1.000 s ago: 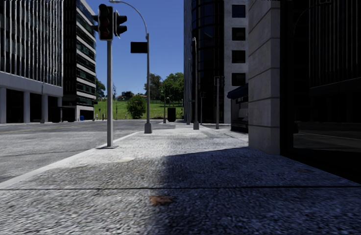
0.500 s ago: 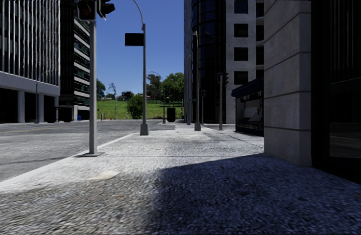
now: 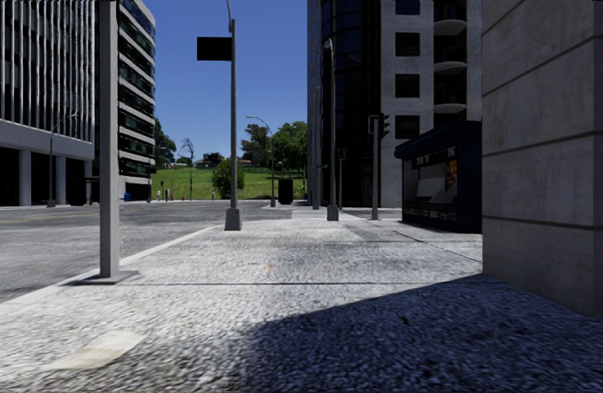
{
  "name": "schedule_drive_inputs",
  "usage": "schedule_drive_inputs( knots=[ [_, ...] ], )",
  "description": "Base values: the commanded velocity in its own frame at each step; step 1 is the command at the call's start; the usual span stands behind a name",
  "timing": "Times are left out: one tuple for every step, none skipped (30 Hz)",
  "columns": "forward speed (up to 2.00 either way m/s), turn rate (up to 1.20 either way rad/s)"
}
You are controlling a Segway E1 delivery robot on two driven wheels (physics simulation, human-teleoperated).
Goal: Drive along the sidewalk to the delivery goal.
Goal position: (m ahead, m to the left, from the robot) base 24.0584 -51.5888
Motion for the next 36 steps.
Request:
schedule_drive_inputs(
  knots=[
    [1.9,0.0],
    [1.9,0.0],
    [1.9,0.0],
    [1.9,0.0],
    [1.9,0.0],
    [1.9,0.0],
    [1.9,0.0],
    [1.9,0.0],
    [1.9,0.0],
    [1.9,0.0],
    [1.9,0.0],
    [1.9,0.0],
    [1.9,0.0],
    [1.9,0.0],
    [1.9,0.0],
    [1.9,0.0],
    [1.91,0.0],
    [1.91,0.0],
    [1.91,0.0],
    [1.91,0.0],
    [1.91,0.0],
    [1.91,0.0],
    [1.91,-0.06],
    [1.91,-0.06],
    [1.91,-0.15],
    [1.91,-0.19],
    [1.91,-0.25],
    [1.91,-0.3],
    [1.91,-0.3],
    [1.91,-0.38],
    [1.91,-0.45],
    [1.91,-0.48],
    [1.91,-0.52],
    [1.91,-0.52],
    [1.91,-0.56],
    [1.91,-0.57]
  ],
)
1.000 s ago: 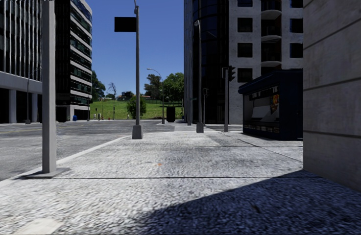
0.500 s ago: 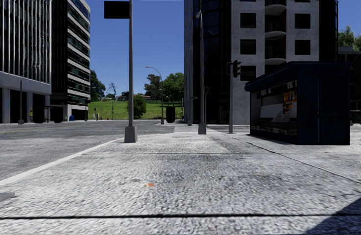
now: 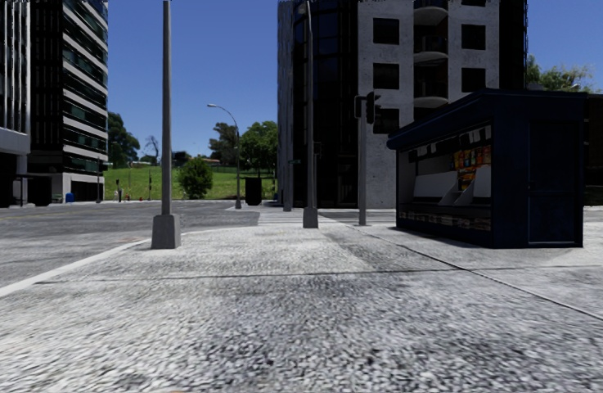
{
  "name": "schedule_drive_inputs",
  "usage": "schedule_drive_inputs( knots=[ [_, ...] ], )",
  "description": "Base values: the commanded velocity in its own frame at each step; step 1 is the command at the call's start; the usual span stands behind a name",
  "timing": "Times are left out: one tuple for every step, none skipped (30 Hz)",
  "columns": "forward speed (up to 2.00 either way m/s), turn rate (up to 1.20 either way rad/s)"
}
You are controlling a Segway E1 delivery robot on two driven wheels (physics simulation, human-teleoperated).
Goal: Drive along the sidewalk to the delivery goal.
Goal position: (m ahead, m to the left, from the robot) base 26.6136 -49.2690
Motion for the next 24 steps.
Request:
schedule_drive_inputs(
  knots=[
    [1.91,-0.58],
    [1.91,-0.58],
    [1.91,-0.58],
    [1.91,-0.58],
    [1.91,-0.58],
    [1.91,-0.58],
    [1.91,-0.58],
    [1.91,-0.58],
    [1.91,-0.58],
    [1.91,-0.58],
    [1.91,-0.49],
    [1.91,-0.04],
    [1.91,0.0],
    [1.91,0.0],
    [1.91,0.0],
    [1.91,0.0],
    [1.91,0.0],
    [1.91,0.0],
    [1.91,0.0],
    [1.91,0.0],
    [1.91,0.0],
    [1.91,0.0],
    [1.91,0.0],
    [1.91,0.0]
  ],
)
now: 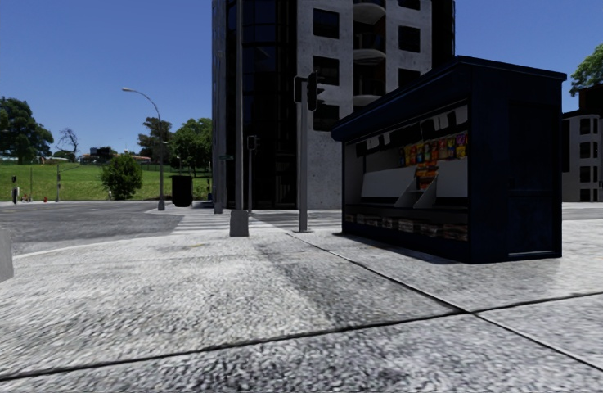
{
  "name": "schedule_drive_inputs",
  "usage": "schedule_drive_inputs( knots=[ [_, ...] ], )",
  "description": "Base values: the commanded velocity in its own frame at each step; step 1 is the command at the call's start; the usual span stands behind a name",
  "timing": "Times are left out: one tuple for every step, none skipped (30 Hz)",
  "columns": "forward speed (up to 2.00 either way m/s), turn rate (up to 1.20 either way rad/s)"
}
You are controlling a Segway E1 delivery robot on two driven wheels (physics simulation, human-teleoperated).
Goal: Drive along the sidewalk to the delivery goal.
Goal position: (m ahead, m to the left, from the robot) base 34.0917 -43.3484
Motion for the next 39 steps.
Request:
schedule_drive_inputs(
  knots=[
    [1.91,0.0],
    [1.91,0.0],
    [1.91,0.0],
    [1.91,0.0],
    [1.91,0.0],
    [1.91,0.0],
    [1.91,0.0],
    [1.91,0.0],
    [1.91,0.0],
    [1.91,0.0],
    [1.91,0.0],
    [1.91,0.0],
    [1.91,0.0],
    [1.91,0.0],
    [1.91,0.0],
    [1.91,0.0],
    [1.91,0.0],
    [1.91,0.0],
    [1.91,0.0],
    [1.91,0.0],
    [1.91,0.0],
    [1.91,0.0],
    [1.91,0.0],
    [1.91,0.0],
    [1.91,0.0],
    [1.91,0.0],
    [1.91,0.0],
    [1.91,0.0],
    [1.91,0.0],
    [1.91,0.0],
    [1.91,0.0],
    [1.91,0.0],
    [1.91,0.0],
    [1.91,0.0],
    [1.91,0.0],
    [1.91,0.0],
    [1.91,0.0],
    [1.91,0.0],
    [1.91,0.0]
  ],
)
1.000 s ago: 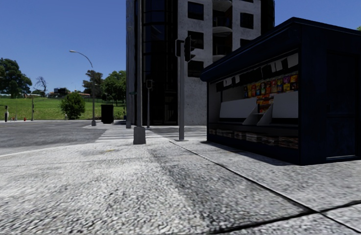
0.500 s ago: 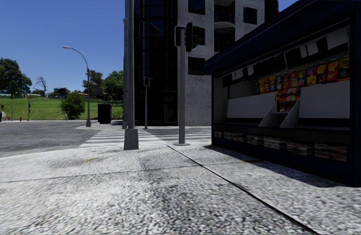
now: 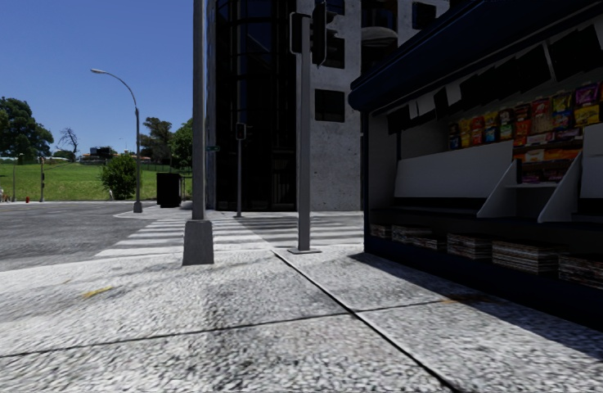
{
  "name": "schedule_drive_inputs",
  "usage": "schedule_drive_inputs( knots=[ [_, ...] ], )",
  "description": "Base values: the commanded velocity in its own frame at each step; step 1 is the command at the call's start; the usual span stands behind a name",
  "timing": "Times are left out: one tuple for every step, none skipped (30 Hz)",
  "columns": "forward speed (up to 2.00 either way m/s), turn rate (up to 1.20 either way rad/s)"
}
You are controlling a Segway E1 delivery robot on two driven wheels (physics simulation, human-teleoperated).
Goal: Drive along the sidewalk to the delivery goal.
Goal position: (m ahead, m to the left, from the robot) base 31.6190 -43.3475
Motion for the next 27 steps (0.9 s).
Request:
schedule_drive_inputs(
  knots=[
    [1.91,0.0],
    [1.91,0.0],
    [1.91,0.0],
    [1.91,0.0],
    [1.91,0.0],
    [1.91,0.0],
    [1.91,0.0],
    [1.91,0.0],
    [1.91,0.0],
    [1.91,0.0],
    [1.91,0.0],
    [1.91,0.0],
    [1.91,0.0],
    [1.91,0.0],
    [1.91,0.0],
    [1.91,0.0],
    [1.91,0.0],
    [1.91,0.0],
    [1.91,0.0],
    [1.91,0.0],
    [1.91,0.0],
    [1.91,0.0],
    [1.91,0.0],
    [1.91,0.0],
    [1.91,0.0],
    [1.91,0.0],
    [1.91,0.0]
  ],
)
